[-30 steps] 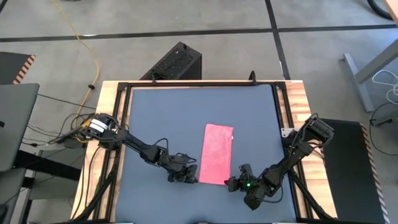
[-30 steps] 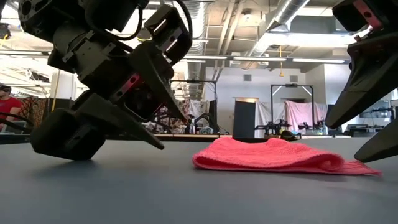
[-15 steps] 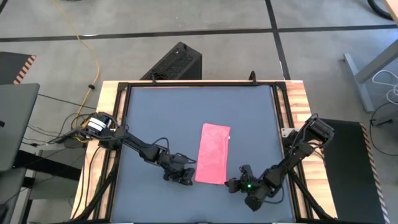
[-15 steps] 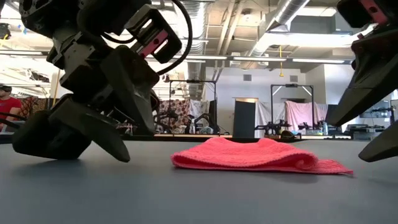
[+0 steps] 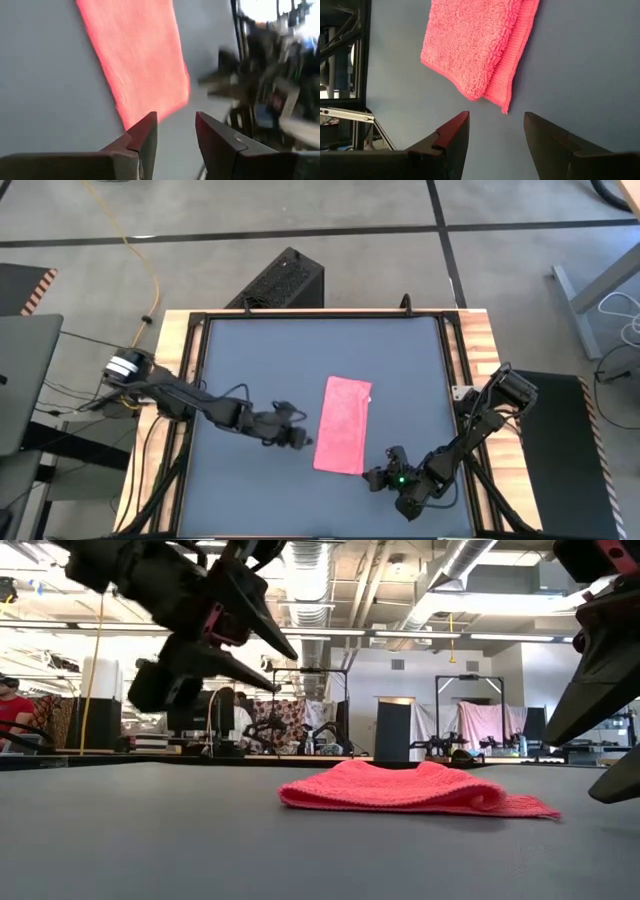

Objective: Roll towel
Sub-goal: Roll the pink microfiber towel

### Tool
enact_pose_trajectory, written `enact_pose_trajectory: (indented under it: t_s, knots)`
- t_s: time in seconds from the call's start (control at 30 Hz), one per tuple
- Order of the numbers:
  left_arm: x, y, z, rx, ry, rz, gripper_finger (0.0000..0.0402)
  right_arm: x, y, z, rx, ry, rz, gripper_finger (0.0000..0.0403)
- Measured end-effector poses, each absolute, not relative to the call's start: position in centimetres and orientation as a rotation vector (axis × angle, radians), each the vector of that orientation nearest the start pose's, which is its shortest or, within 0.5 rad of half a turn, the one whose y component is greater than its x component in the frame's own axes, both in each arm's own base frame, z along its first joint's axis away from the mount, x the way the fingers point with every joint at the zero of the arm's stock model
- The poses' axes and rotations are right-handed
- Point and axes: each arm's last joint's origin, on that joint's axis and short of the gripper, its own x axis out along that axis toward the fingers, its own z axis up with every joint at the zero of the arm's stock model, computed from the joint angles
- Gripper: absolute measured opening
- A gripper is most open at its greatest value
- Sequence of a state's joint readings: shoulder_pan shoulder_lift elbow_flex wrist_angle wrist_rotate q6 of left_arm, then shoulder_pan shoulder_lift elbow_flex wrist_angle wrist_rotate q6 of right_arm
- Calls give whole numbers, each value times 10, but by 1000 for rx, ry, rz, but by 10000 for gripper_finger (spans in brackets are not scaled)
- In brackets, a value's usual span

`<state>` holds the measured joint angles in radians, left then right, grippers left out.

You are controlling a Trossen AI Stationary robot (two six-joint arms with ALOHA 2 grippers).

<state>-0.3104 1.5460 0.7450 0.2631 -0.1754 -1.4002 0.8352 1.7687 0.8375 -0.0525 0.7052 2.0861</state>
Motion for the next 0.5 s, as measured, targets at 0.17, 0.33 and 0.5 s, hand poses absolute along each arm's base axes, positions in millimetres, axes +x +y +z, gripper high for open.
enact_pose_trajectory:
  t_s: [0.17,0.33,0.5]
  knots:
    - [279,-83,176,-1283,718,404,123,227,221,127,1311,484,-584,214]
    - [279,-93,159,-1289,896,348,123,228,220,127,1313,480,-587,214]
    - [286,-106,143,-1325,946,299,123,228,221,127,1322,477,-581,214]
